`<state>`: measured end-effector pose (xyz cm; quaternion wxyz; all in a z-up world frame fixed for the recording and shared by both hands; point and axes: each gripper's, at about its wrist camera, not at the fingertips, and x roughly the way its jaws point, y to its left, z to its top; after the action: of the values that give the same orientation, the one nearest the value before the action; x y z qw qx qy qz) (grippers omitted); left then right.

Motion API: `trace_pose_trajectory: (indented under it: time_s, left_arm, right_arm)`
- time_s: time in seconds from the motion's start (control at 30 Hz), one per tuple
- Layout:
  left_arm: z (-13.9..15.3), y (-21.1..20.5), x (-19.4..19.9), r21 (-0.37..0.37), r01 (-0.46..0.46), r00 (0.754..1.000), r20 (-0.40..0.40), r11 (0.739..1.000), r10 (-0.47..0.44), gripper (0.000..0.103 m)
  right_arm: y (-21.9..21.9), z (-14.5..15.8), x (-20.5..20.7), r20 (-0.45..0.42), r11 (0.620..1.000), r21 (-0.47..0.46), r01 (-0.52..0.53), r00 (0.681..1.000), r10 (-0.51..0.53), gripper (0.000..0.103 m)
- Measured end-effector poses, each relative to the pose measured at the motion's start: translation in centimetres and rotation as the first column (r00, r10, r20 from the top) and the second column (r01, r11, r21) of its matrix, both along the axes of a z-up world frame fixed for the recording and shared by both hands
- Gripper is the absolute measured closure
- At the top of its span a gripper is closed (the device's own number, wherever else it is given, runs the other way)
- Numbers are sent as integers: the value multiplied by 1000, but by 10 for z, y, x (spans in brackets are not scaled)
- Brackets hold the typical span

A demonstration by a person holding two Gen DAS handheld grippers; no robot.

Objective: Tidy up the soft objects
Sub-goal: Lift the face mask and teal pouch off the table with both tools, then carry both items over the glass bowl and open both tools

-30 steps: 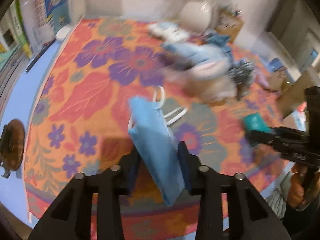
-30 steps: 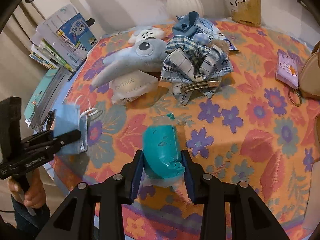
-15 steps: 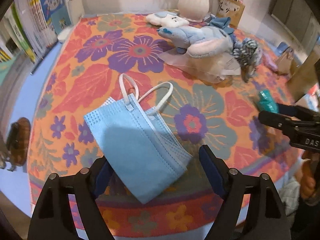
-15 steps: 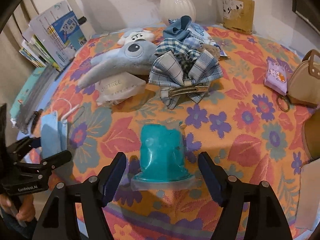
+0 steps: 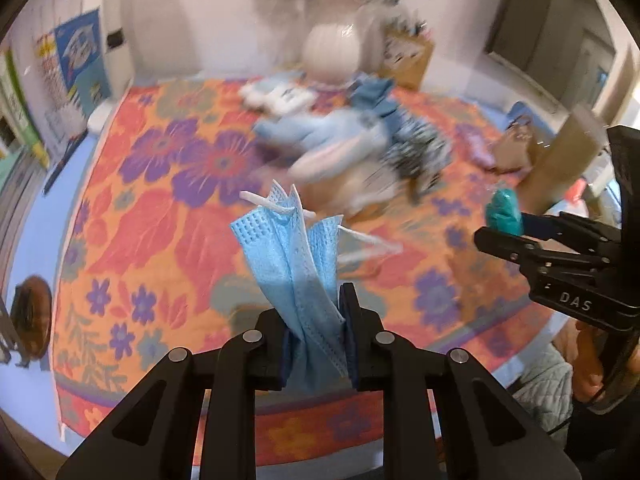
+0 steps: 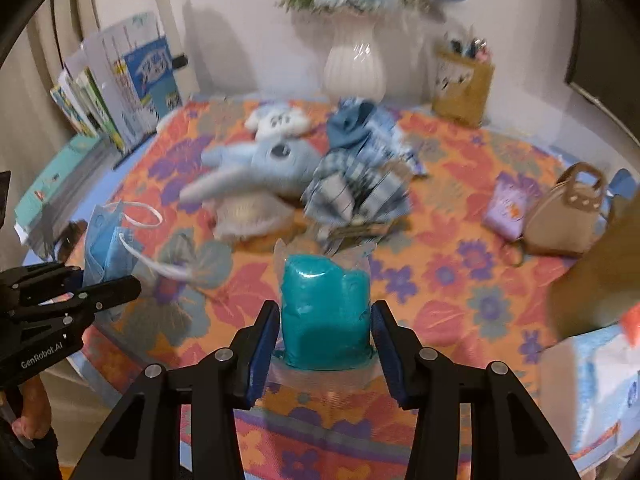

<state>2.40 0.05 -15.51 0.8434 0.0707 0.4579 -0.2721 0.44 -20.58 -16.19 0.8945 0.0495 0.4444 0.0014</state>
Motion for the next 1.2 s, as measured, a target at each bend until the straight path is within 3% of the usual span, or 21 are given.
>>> trace_pose_trajectory:
  time_s: [0.3,0.43,0.57,0.63,0.8,0.97,1.07,1.2]
  left_arm:
    - [63,-51,-19,-102,141,986,99,985,-131,86]
    - [96,-90,-38,-148,256,959,162,955,-232,85]
    - [127,-146,-63,-167,393,909,220,904,-354,85]
    - [139,-177,-73,-180,453,883,229,873,-411,86]
    - [158,-259,-91,-201,579,813,217,790,-541,85]
    - [161,-338,-102,-218,643,766,185,734,-616,85]
    - [157,-377,-103,-207,651,759,177,730,-627,85]
    - [145,-412,-93,-211,636,771,129,743,-624,85]
  right_arm:
    - [-40,67,-48,149,996,15,82,985,-84,58]
    - [-74,100,-81,220,989,-3,151,964,-146,58]
    - [-123,130,-117,271,963,14,268,926,-262,58]
    - [-148,139,-132,262,939,21,342,905,-335,58]
    - [-223,145,-174,266,828,54,559,791,-551,58]
    - [-293,140,-187,233,727,144,672,690,-685,58]
    - [-329,130,-181,193,678,187,711,650,-735,58]
    - [-364,105,-170,111,625,243,742,619,-778,57]
